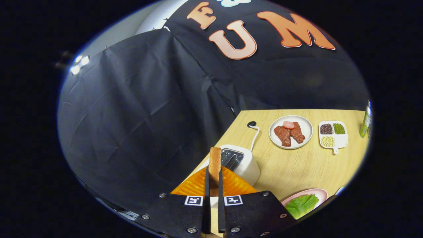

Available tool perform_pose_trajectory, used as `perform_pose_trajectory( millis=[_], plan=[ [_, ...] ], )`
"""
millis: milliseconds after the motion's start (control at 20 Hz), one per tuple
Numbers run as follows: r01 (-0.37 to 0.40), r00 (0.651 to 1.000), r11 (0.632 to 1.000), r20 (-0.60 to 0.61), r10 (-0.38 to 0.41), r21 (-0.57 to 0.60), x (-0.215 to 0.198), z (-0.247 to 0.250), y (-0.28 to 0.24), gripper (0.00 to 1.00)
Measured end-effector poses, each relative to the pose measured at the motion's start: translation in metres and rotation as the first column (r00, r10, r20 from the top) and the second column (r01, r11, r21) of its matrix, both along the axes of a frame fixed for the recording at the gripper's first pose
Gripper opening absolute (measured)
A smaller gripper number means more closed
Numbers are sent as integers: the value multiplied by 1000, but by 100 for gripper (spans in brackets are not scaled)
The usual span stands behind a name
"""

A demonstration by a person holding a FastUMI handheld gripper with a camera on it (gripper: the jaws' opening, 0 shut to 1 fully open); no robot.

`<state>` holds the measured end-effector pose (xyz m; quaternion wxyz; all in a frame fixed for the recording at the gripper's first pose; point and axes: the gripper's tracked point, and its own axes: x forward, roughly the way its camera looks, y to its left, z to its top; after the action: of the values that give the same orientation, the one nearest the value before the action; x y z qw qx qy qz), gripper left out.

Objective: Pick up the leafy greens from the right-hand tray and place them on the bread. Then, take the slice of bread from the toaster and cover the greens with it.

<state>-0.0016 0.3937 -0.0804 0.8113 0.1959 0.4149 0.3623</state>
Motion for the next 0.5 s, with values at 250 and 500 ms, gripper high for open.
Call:
perform_pose_trajectory(
  millis=[250,500],
  plan=[
    [52,997,998,46,-54,43,-4,16,-41,9],
    [115,993,992,12,-116,46,-12,2,-83,9]
  ],
)
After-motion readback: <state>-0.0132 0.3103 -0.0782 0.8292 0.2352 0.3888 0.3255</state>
